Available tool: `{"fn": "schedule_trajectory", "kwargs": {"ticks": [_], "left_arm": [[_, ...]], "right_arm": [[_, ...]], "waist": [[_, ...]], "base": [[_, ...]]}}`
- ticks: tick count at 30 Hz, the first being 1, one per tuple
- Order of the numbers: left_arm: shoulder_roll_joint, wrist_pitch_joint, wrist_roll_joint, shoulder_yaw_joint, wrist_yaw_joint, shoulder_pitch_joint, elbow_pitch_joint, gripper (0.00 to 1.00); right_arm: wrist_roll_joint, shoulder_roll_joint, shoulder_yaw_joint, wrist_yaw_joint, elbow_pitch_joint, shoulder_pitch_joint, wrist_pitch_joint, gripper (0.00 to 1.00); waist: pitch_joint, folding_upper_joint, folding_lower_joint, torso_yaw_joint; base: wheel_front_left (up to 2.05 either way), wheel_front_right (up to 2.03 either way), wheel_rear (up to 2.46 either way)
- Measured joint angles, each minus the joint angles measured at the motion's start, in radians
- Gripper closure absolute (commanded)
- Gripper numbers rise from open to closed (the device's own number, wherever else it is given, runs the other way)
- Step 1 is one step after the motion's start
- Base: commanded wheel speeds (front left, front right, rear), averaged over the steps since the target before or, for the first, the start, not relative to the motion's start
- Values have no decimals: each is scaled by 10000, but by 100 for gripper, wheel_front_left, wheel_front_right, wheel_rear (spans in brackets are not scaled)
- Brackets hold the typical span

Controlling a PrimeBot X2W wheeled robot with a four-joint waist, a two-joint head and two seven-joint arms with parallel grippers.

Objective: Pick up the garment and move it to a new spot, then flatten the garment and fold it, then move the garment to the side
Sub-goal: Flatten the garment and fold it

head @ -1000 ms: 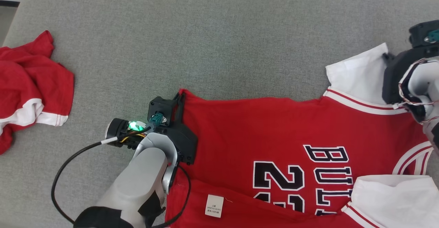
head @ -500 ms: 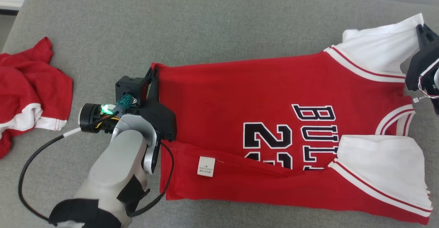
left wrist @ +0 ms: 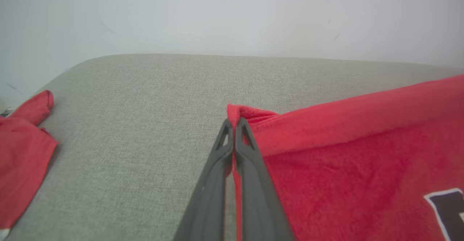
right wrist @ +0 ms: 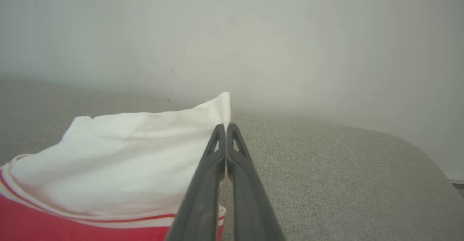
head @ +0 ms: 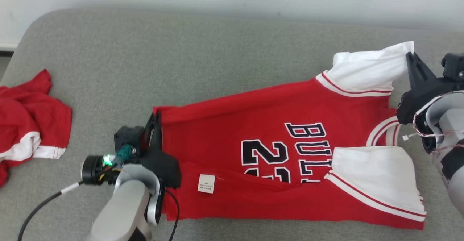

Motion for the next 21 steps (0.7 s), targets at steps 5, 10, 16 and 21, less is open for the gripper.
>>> {"fn": "schedule_trajectory", "kwargs": {"ticks": [5,10,16,21], "left_arm": [[-6,0,180,370,-90,654,-219,100],[-59,0,445,644,-174,1469,-382,100],[-174,-2,608,1120,-255,2181,-602,100],[-278,0,794,1528,-337,2887,-696,100]], "right_arm": [[50,-96,-667,0,-1193,1054,-19,100],[-186,73,-1329,0,-2330,2693,-21,100],[-397,477,-2102,0,-3183,4223,-21,100],[-612,840,-2617,0,-3618,5131,-23,100]], "waist": [[-333,-1,-1,-247],[-727,-1,-1,-539],[-1079,-2,-1,-835],[-1380,-2,-1,-984]], "base": [[0,0,0],[0,0,0],[0,0,0],[0,0,0]]}}
